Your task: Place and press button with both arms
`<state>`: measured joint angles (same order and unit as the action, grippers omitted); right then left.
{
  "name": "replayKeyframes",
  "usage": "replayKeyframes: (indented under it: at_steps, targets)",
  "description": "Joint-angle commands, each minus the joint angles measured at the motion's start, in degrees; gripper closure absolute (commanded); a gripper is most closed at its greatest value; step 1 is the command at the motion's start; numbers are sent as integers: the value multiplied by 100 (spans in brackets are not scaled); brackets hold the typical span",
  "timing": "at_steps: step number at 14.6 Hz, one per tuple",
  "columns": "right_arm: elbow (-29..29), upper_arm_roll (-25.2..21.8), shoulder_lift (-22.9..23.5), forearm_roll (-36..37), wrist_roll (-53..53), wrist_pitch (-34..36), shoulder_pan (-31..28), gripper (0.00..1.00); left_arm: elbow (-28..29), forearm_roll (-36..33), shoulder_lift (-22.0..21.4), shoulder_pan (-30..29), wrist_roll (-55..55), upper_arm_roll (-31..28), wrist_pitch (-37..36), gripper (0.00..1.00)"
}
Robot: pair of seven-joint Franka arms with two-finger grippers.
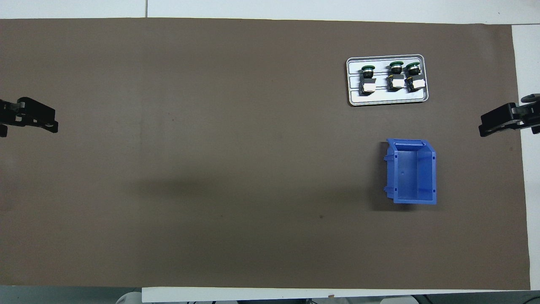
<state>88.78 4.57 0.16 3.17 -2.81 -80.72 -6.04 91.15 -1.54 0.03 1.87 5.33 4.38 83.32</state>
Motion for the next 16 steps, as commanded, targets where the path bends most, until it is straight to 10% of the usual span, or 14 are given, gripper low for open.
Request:
replayKeyframes:
  at_steps: [1,11,16]
  targets:
    - [175,27,-122,-88,-61,-111,-63,0,158,14,-135,23,-5,-25,0,0]
    - [201,44,-130,-106,-210,-110,-55,0,193,14,-161,6,12,-25,9,0]
    - [140,88,465,-395,-220,-1198,182,1,210,14,-170,-20,21,-25,9,0]
